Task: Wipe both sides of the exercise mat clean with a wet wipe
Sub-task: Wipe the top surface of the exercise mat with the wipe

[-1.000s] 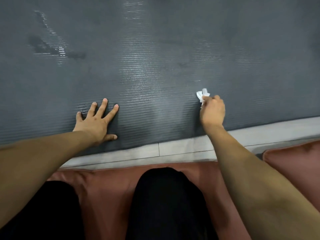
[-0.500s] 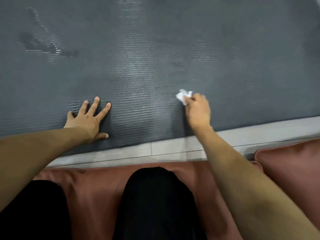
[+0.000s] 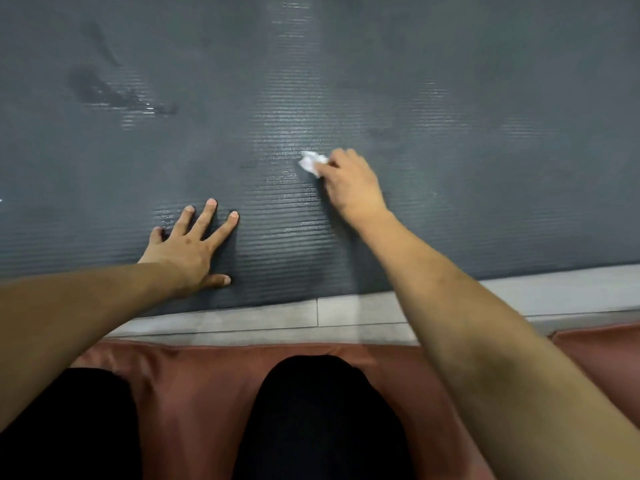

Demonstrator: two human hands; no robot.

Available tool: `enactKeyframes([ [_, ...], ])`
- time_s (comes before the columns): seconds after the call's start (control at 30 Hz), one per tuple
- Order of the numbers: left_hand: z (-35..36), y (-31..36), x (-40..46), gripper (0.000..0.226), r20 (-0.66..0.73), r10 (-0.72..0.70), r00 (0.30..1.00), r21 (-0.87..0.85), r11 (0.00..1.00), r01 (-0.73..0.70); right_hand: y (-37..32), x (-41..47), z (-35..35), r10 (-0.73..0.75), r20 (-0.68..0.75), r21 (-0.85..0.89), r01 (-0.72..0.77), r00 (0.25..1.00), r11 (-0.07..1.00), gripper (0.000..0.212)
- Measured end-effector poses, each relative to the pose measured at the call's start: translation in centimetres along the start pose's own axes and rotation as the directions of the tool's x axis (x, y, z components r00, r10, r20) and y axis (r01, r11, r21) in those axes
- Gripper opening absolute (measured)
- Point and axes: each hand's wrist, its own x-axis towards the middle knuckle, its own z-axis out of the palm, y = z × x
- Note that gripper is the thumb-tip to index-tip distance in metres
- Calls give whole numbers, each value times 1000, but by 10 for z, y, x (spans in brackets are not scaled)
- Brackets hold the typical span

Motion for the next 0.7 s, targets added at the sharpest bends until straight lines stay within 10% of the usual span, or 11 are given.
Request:
enactKeyframes([
  [0.17, 1, 0, -1, 108, -7, 11, 1000, -3, 1000, -11, 145, -67, -35, 626, 38, -186, -610, 779, 770, 30],
  [0.27, -2, 0, -2, 108, 2, 10, 1000, -2, 1000, -10, 127, -81, -43, 730, 47, -170, -715, 681, 678, 29],
  [0.4, -6, 2, -4, 108, 12, 6, 1000, -10, 1000, -6, 6, -80, -31, 538, 123, -23, -540, 834, 841, 24],
  [0.6, -6, 2, -6, 109, 6, -3, 1000, -28, 1000, 3, -125, -91, -32, -212, 192, 303, 148, 958, 942, 19],
  [0.7, -6, 1, -6, 109, 4, 0, 1000, -29, 1000, 0, -59, -110, -38, -60, 116, 158, 41, 991, 987, 16],
])
